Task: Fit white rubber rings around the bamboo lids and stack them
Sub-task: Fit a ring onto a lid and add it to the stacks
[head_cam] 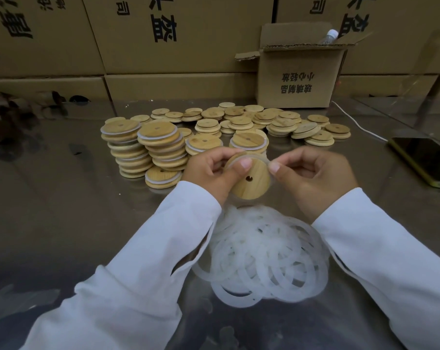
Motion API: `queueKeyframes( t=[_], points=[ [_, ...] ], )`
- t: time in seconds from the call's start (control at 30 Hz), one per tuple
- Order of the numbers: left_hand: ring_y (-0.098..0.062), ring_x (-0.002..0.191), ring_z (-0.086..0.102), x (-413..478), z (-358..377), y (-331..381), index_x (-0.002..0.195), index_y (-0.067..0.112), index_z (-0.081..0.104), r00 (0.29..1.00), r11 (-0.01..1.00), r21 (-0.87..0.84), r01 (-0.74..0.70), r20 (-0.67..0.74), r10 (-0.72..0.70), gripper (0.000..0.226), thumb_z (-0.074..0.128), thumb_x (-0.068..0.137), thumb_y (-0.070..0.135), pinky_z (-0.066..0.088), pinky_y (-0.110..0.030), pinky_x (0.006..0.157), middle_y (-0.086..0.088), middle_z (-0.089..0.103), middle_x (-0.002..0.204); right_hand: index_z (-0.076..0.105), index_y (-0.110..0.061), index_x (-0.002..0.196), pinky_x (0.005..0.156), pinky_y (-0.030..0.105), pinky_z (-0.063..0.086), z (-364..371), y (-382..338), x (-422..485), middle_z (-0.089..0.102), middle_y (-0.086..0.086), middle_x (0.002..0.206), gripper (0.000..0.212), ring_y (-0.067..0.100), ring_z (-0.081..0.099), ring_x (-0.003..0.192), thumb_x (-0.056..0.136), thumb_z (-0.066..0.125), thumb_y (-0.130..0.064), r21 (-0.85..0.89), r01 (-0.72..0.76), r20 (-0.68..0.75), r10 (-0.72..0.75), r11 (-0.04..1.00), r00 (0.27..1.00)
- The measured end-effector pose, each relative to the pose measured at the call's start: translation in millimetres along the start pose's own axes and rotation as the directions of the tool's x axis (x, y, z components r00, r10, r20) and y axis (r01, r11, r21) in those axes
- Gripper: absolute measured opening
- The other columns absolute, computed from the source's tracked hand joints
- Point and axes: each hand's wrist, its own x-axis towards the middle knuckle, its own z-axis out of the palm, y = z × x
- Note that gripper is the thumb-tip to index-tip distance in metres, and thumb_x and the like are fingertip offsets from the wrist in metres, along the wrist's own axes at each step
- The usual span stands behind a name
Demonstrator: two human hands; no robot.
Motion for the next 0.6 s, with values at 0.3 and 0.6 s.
queueKeyframes(
  t=[0.3, 0.6],
  points=[
    [-0.025, 0.089, 0.064, 3.2, 6.8, -9.0, 0.087, 0.019, 0.063, 0.972, 0.965, -0.179, 0.193, -0.102, -0.214, 0.005, 0.063, 0.084, 0.015, 0.051, -0.047, 0.088, -0.006, 0.068, 0.087, 0.064, -0.025, 0.066, 0.067, 0.017, 0.048, 5.2, 10.3, -1.8, 0.068, -0.009, 0.067, 0.013, 0.006, 0.065, 0.068, 0.077, 0.07, -0.023, -0.076, -0.09, -0.092, 0.083, 0.993, 0.992],
    [-0.022, 0.083, 0.065, 1.6, 6.6, -10.5, 0.087, 0.017, 0.064, 0.975, 0.964, -0.155, 0.216, -0.025, -0.222, 0.008, 0.064, 0.082, 0.01, 0.053, -0.039, 0.083, -0.005, 0.068, 0.083, 0.064, -0.025, 0.064, 0.067, 0.012, 0.049, 1.8, 5.6, -0.9, 0.067, -0.011, 0.069, 0.018, 0.006, 0.063, 0.069, 0.077, 0.071, -0.014, -0.066, -0.09, -0.038, 0.088, 0.994, 0.995]
  ],
)
